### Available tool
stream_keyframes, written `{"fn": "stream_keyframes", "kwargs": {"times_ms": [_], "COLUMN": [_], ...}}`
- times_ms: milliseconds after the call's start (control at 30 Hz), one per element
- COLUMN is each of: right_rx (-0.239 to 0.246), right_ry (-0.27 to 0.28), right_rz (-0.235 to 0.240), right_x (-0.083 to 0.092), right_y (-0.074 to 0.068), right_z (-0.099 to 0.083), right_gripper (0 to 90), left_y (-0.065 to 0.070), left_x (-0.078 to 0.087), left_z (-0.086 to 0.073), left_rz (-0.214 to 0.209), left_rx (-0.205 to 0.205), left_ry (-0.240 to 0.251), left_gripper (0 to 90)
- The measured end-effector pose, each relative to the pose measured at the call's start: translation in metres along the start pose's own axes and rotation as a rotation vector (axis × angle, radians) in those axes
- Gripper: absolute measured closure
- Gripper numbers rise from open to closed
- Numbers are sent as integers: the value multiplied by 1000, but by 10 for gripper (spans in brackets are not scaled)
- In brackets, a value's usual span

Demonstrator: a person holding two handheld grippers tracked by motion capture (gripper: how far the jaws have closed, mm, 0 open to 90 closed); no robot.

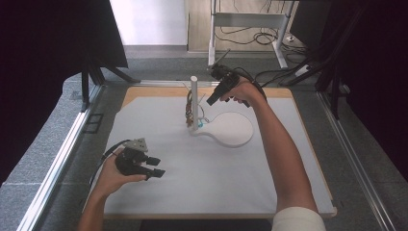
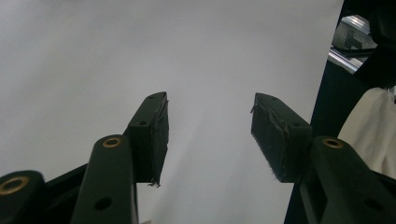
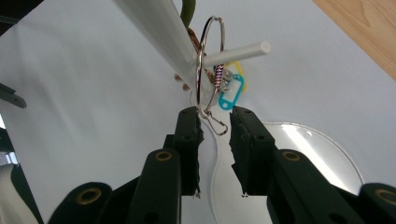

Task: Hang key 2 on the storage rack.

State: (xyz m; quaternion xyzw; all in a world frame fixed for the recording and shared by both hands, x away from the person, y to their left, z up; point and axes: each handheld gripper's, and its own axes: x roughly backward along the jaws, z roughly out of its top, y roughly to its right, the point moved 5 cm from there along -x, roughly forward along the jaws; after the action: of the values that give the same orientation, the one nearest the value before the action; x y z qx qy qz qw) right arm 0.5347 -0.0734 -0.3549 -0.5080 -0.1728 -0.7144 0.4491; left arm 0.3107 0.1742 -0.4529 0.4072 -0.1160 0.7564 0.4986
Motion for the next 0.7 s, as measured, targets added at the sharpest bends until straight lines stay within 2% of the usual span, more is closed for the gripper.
{"fn": "stream_keyframes", "kwargs": {"times_ms": [400, 433, 600, 700], "right_rx": [8, 11, 13, 21], "right_ry": [68, 76, 142, 164], "right_rz": [-27, -33, -37, -40], "right_x": [27, 29, 38, 38], "right_y": [-7, -8, -13, -16], "right_z": [-49, -53, -77, -92], "right_gripper": [622, 610, 556, 536], "left_y": [1, 2, 2, 2], "left_x": [-1, -2, -1, -1], "left_z": [0, 0, 0, 0], "left_rz": [7, 6, 11, 11], "left_rx": [0, 14, 16, 16], "left_ry": [-11, -1, -2, -6], "left_gripper": [466, 466, 466, 465]}}
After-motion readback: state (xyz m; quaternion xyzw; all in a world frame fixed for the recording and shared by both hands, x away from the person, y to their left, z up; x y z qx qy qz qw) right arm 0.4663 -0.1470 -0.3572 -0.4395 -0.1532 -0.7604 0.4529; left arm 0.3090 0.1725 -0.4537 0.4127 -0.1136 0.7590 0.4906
